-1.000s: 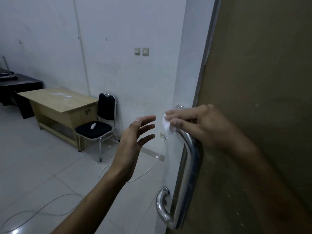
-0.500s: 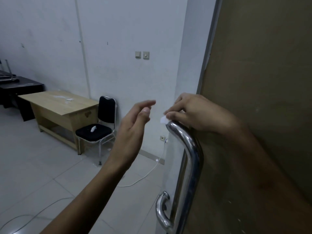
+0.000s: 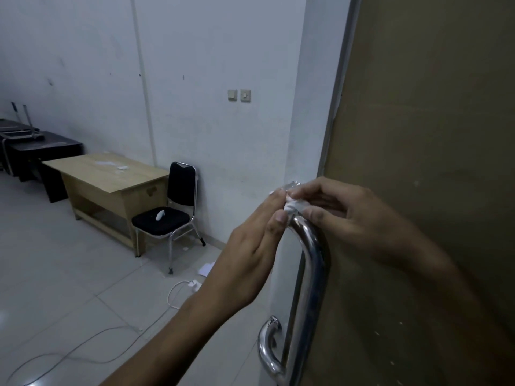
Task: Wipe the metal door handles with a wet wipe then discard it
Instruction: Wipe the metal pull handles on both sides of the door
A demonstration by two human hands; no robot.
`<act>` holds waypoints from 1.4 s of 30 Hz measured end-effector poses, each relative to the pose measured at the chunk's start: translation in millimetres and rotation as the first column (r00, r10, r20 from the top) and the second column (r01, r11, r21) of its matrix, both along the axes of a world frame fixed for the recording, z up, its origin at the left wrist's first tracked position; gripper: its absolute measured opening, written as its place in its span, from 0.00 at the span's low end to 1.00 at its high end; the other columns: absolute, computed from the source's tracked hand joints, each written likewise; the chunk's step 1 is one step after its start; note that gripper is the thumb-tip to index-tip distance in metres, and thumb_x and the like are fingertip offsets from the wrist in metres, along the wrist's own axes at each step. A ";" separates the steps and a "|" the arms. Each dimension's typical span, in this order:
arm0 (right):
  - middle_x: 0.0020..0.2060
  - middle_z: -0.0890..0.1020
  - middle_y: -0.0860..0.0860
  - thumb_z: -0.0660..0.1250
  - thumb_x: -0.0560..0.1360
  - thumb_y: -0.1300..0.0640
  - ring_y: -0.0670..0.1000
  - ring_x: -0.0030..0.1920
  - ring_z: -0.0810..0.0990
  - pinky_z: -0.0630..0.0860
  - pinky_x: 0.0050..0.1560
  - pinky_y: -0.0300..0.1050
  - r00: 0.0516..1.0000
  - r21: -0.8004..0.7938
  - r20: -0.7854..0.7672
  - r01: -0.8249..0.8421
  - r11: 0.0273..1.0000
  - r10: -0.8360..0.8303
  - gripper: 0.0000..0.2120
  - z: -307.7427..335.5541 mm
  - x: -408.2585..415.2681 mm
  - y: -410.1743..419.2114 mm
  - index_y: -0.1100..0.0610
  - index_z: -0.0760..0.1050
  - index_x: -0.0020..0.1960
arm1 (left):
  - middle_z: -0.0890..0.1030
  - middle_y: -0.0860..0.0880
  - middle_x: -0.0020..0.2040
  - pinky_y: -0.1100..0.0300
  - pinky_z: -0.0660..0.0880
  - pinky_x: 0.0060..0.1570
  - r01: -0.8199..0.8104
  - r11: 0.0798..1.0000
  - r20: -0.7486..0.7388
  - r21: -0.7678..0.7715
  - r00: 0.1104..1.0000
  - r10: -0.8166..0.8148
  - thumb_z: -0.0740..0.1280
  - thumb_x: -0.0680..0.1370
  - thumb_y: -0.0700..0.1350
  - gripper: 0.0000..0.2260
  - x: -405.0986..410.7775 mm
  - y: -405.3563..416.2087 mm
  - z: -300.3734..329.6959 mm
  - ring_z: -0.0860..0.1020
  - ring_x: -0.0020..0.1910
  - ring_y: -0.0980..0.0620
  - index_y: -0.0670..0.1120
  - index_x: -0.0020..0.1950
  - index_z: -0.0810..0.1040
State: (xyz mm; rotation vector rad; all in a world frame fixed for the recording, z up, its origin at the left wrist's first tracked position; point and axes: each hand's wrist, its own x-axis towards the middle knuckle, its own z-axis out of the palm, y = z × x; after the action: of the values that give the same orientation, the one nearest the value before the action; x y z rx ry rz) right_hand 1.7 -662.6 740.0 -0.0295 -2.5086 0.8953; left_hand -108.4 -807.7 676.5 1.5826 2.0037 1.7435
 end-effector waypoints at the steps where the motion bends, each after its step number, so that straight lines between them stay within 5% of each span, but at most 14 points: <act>1: 0.54 0.83 0.44 0.65 0.77 0.53 0.37 0.54 0.80 0.76 0.52 0.30 0.999 -0.011 -0.030 0.019 1.000 -0.019 0.11 -2.4 0.6 1.4 0.51 0.77 0.59 | 0.66 0.66 0.71 0.75 0.57 0.68 -0.023 1.000 -0.007 -0.014 1.000 0.023 0.49 0.81 0.60 0.21 0.0 1.9 4.2 0.60 0.69 0.74 0.61 0.73 0.64; 6: 0.53 0.82 0.45 0.65 0.78 0.58 0.39 0.54 0.80 0.75 0.52 0.27 0.966 0.019 -0.190 0.181 0.983 -0.174 0.10 -7.9 1.0 3.4 0.51 0.78 0.59 | 0.76 0.54 0.56 0.67 0.68 0.52 -0.060 0.980 -0.079 -0.187 0.996 0.046 0.47 0.83 0.57 0.22 -14.3 25.8 35.7 0.73 0.52 0.60 0.50 0.65 0.75; 11: 0.53 0.82 0.45 0.66 0.78 0.58 0.40 0.54 0.80 0.75 0.52 0.28 0.947 0.016 -0.247 0.215 0.977 -0.204 0.09 -11.9 4.7 4.0 0.51 0.79 0.58 | 0.79 0.48 0.63 0.49 0.70 0.67 0.025 0.993 0.103 -0.111 0.995 -0.013 0.50 0.83 0.58 0.22 -37.0 35.5 18.2 0.76 0.63 0.53 0.49 0.68 0.74; 16: 0.51 0.82 0.42 0.66 0.78 0.57 0.38 0.53 0.80 0.74 0.50 0.27 0.947 0.013 -0.244 0.217 0.976 -0.208 0.08 -14.0 10.1 9.3 0.50 0.80 0.55 | 0.81 0.53 0.61 0.57 0.74 0.64 -0.017 0.996 0.268 0.084 0.963 -0.006 0.59 0.83 0.45 0.13 -28.8 18.8 -0.1 0.78 0.61 0.58 0.57 0.62 0.77; 18: 0.49 0.82 0.41 0.66 0.78 0.58 0.38 0.51 0.80 0.73 0.48 0.25 0.949 0.015 -0.248 0.202 0.979 -0.192 0.08 -16.0 11.4 8.1 0.51 0.81 0.54 | 0.84 0.52 0.55 0.55 0.77 0.60 -0.032 0.994 0.336 0.107 0.942 -0.006 0.61 0.81 0.39 0.14 -29.6 16.1 4.2 0.81 0.58 0.54 0.53 0.59 0.81; 23: 0.49 0.82 0.40 0.66 0.78 0.57 0.37 0.51 0.80 0.72 0.47 0.24 0.958 0.038 -0.232 0.181 0.983 -0.168 0.08 -22.1 14.2 8.9 0.51 0.80 0.55 | 0.81 0.40 0.47 0.49 0.78 0.52 -0.069 0.994 0.441 -0.081 0.892 0.098 0.57 0.81 0.46 0.17 -37.8 34.3 33.4 0.79 0.48 0.41 0.37 0.55 0.80; 26: 0.50 0.82 0.41 0.66 0.78 0.57 0.38 0.51 0.80 0.73 0.49 0.26 0.962 0.072 -0.221 0.182 0.981 -0.162 0.08 -25.3 14.6 11.4 0.52 0.80 0.55 | 0.78 0.39 0.41 0.48 0.77 0.52 -0.060 0.972 0.343 -0.226 0.929 0.137 0.60 0.81 0.48 0.19 -38.5 50.0 51.7 0.77 0.42 0.45 0.31 0.52 0.79; 29: 0.50 0.82 0.42 0.66 0.78 0.57 0.39 0.52 0.80 0.73 0.49 0.27 0.963 0.077 -0.218 0.180 0.981 -0.160 0.08 -27.0 14.9 13.1 0.53 0.81 0.55 | 0.77 0.40 0.43 0.55 0.78 0.46 -0.031 0.972 0.433 -0.234 0.892 0.133 0.60 0.80 0.40 0.12 -43.0 55.1 57.2 0.76 0.42 0.47 0.33 0.50 0.80; 34: 0.49 0.82 0.43 0.66 0.78 0.57 0.40 0.51 0.80 0.73 0.49 0.27 0.964 0.080 -0.219 0.172 0.982 -0.151 0.08 -29.8 12.3 15.2 0.53 0.81 0.55 | 0.83 0.43 0.41 0.57 0.78 0.50 0.015 1.000 0.750 -0.006 0.661 -0.005 0.58 0.80 0.36 0.11 -37.1 47.2 42.0 0.78 0.41 0.49 0.41 0.52 0.80; 36: 0.49 0.82 0.42 0.66 0.78 0.57 0.39 0.51 0.80 0.73 0.49 0.26 0.964 0.065 -0.221 0.163 0.984 -0.146 0.08 -31.1 11.3 15.5 0.53 0.81 0.55 | 0.85 0.43 0.41 0.56 0.78 0.52 0.002 0.986 0.871 0.165 0.469 -0.147 0.57 0.80 0.35 0.10 -30.0 43.4 34.2 0.81 0.44 0.48 0.38 0.52 0.79; 39: 0.49 0.83 0.42 0.66 0.78 0.58 0.39 0.51 0.80 0.73 0.49 0.26 0.967 0.065 -0.218 0.149 0.987 -0.132 0.08 -33.9 10.9 17.7 0.53 0.81 0.54 | 0.80 0.34 0.57 0.52 0.79 0.54 -0.017 0.925 0.916 0.379 0.151 -0.372 0.58 0.81 0.34 0.10 -20.9 36.3 22.8 0.82 0.53 0.42 0.32 0.57 0.76; 42: 0.49 0.83 0.42 0.66 0.78 0.58 0.40 0.52 0.81 0.73 0.50 0.27 0.968 0.064 -0.215 0.147 0.987 -0.130 0.07 -35.8 11.3 21.1 0.52 0.81 0.54 | 0.83 0.34 0.51 0.53 0.81 0.47 -0.027 0.904 0.902 0.426 0.094 -0.422 0.58 0.81 0.35 0.10 -11.8 28.3 15.9 0.85 0.44 0.43 0.32 0.53 0.77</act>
State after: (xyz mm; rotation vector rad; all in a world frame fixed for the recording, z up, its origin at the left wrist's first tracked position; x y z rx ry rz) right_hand 12.9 -641.4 704.2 -0.0785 -2.3109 0.7025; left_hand -120.1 -779.4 692.4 0.2234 0.7058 2.1156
